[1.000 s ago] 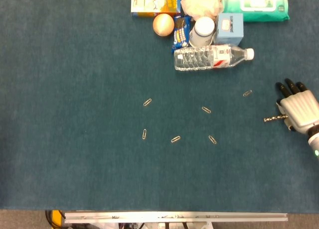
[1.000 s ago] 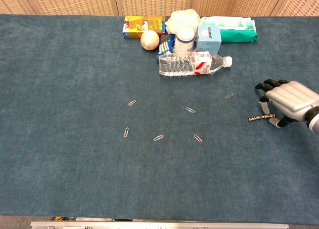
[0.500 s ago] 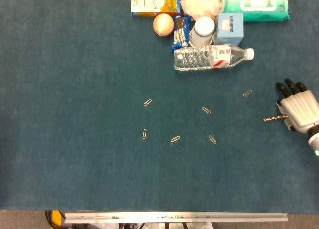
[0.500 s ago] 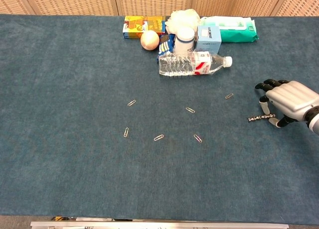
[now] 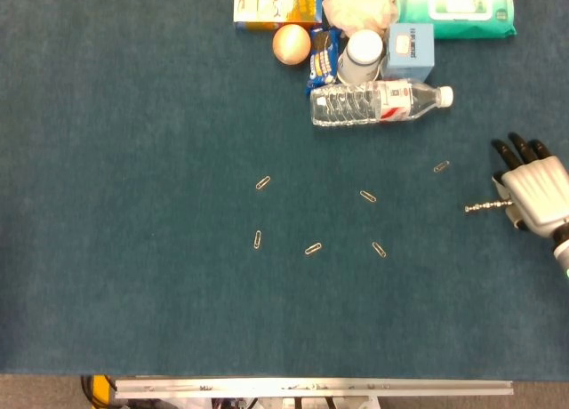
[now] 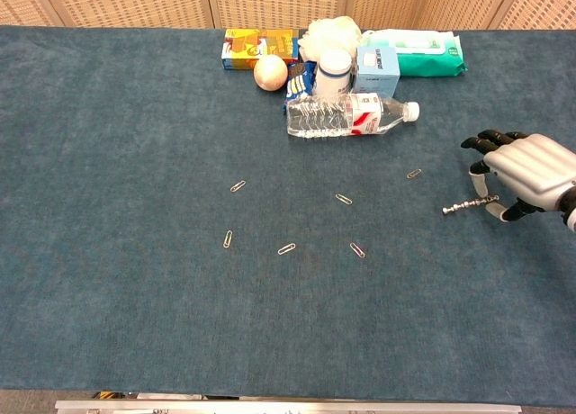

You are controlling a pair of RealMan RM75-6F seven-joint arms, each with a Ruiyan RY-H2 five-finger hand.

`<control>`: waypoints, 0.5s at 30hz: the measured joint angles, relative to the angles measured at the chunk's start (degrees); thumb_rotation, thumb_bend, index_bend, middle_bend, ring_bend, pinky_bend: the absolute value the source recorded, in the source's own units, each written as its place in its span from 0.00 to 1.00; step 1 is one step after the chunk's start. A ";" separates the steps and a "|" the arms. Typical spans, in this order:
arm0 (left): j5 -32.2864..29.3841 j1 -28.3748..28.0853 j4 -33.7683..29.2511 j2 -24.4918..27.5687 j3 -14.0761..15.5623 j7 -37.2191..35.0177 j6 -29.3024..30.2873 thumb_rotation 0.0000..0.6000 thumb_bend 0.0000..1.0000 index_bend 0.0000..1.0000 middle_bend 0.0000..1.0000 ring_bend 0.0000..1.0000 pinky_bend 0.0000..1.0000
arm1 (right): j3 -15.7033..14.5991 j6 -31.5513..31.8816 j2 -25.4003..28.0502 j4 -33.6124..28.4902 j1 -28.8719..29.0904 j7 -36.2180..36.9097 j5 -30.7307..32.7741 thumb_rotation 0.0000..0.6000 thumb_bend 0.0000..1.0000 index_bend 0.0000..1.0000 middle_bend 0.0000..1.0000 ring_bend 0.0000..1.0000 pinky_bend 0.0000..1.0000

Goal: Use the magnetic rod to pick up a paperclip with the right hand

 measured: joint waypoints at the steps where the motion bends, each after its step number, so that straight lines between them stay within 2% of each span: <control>1: 0.04 0.03 -0.01 0.04 0.00 -0.09 0.08 1.00 0.22 0.58 0.47 0.57 0.83 | 0.08 0.12 0.13 -0.28 0.04 0.02 -0.10 1.00 0.32 0.62 0.12 0.00 0.16; 15: 0.13 0.10 0.03 0.14 0.00 -0.32 0.18 1.00 0.22 0.58 0.47 0.57 0.83 | 1.24 1.70 1.80 -4.26 0.75 -0.44 -1.18 1.00 0.32 0.62 0.12 0.00 0.16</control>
